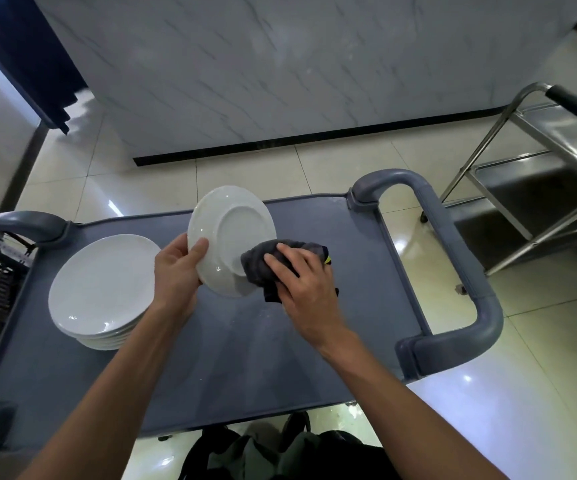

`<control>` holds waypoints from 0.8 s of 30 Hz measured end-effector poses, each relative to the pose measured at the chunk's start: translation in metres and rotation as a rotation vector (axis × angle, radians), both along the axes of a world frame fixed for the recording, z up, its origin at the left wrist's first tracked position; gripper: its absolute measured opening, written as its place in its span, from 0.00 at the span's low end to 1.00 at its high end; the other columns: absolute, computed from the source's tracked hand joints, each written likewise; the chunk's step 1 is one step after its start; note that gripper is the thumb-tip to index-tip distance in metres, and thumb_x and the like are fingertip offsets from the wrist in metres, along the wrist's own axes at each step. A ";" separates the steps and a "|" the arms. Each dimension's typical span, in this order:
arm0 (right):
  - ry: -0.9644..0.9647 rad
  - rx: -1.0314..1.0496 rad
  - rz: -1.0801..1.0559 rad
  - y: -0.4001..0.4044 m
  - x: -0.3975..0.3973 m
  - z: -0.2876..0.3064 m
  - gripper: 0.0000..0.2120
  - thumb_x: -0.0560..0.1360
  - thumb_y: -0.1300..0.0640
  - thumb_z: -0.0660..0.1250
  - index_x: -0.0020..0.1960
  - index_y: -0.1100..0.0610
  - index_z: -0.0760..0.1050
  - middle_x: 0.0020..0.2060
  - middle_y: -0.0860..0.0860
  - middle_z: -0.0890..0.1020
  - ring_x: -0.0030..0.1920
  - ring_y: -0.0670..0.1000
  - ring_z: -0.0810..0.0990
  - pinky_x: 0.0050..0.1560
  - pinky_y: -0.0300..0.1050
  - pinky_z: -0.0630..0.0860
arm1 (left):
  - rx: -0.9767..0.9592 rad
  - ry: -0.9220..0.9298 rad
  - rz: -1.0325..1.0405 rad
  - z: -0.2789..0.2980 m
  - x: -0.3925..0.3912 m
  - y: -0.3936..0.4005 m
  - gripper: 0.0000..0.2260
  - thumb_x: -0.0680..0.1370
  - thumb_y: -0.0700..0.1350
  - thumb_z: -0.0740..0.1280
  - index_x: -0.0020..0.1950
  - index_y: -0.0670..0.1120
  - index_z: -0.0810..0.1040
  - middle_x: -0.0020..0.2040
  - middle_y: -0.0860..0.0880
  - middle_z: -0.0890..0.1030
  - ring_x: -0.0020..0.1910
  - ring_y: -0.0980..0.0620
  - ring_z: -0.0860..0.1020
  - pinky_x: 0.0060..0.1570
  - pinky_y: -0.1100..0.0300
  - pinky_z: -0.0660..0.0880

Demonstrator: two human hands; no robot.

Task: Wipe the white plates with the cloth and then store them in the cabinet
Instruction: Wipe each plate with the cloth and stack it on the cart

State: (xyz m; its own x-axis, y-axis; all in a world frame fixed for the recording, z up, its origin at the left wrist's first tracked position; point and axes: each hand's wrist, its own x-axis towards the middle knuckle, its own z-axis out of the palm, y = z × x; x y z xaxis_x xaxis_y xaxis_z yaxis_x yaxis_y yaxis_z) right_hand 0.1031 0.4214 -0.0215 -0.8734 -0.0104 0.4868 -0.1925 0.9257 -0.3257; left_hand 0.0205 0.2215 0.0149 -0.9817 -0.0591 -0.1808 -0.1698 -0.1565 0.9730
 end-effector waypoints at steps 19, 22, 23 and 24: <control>-0.145 -0.040 -0.199 0.073 0.037 -0.002 0.21 0.79 0.59 0.68 0.71 0.55 0.74 0.69 0.56 0.75 0.67 0.60 0.72 0.60 0.65 0.74 | -1.180 0.722 -0.463 -0.032 -0.005 0.061 0.06 0.78 0.36 0.69 0.53 0.44 0.81 0.40 0.42 0.84 0.35 0.37 0.81 0.33 0.56 0.71; -0.153 -0.047 -0.228 0.078 0.042 0.000 0.21 0.79 0.60 0.68 0.71 0.55 0.74 0.69 0.56 0.74 0.67 0.60 0.72 0.60 0.65 0.74 | -1.236 0.746 -0.528 -0.037 -0.001 0.073 0.10 0.75 0.34 0.70 0.55 0.44 0.83 0.47 0.42 0.86 0.43 0.37 0.83 0.37 0.50 0.79; -0.151 -0.047 -0.237 0.080 0.044 0.000 0.21 0.79 0.60 0.68 0.71 0.55 0.74 0.69 0.56 0.74 0.67 0.60 0.72 0.60 0.64 0.74 | -1.235 0.766 -0.539 -0.039 0.001 0.077 0.11 0.73 0.33 0.70 0.53 0.44 0.83 0.47 0.43 0.86 0.44 0.38 0.84 0.38 0.50 0.79; -0.147 -0.047 -0.247 0.082 0.045 0.000 0.21 0.78 0.60 0.68 0.71 0.55 0.74 0.69 0.56 0.75 0.66 0.60 0.72 0.59 0.64 0.75 | -1.228 0.784 -0.551 -0.041 0.002 0.080 0.12 0.72 0.32 0.71 0.52 0.44 0.84 0.47 0.44 0.86 0.46 0.39 0.84 0.39 0.50 0.79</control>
